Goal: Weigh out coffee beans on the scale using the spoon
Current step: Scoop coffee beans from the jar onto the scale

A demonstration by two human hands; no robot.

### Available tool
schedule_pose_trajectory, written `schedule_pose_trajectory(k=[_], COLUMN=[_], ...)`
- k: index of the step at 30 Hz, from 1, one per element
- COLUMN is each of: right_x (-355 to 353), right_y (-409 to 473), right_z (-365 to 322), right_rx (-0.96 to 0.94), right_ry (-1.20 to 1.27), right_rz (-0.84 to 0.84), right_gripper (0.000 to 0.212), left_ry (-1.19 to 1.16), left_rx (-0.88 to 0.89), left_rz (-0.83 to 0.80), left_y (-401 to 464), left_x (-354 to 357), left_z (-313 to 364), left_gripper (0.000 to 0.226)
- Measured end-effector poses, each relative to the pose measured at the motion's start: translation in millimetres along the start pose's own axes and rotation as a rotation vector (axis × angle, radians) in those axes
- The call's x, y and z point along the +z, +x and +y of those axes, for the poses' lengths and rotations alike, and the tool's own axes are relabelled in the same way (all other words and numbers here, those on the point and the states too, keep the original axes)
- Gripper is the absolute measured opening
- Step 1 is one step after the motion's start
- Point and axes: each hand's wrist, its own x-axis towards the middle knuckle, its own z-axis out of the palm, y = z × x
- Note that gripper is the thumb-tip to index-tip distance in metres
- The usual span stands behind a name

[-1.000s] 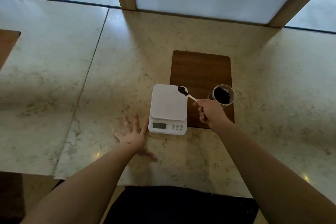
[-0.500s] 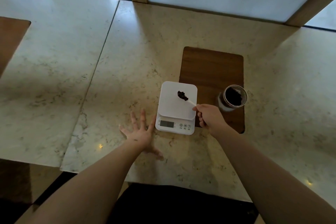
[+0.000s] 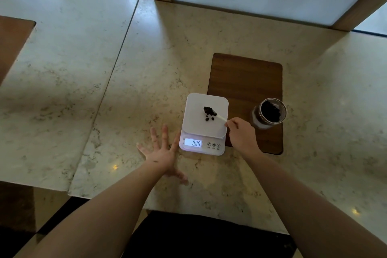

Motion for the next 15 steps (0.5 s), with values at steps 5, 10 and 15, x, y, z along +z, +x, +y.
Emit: schedule_pose_trajectory(k=[5,10,15], right_x=[0.6,-0.3,-2.0], right_y=[-6.8,-10.2,-13.7], right_z=[5.2,12.2,13.9], right_rx=[-0.163,-0.304,-0.362], right_ry=[-0.297,-0.467,-0.508], right_rz=[0.066,0.123,0.145], right_gripper=[0.026,0.023,0.017], left_ry=[-0.005,-0.013,-0.014], left_rx=[-0.005,0.006,0.007], left_rz=[0.004,0.009,0.014], left_y=[1.5,2.2,3.5], left_x=[1.2,0.9,1.0], left_z=[-0.3,-0.5,-1.4], left_gripper=[0.164,0.164,0.164])
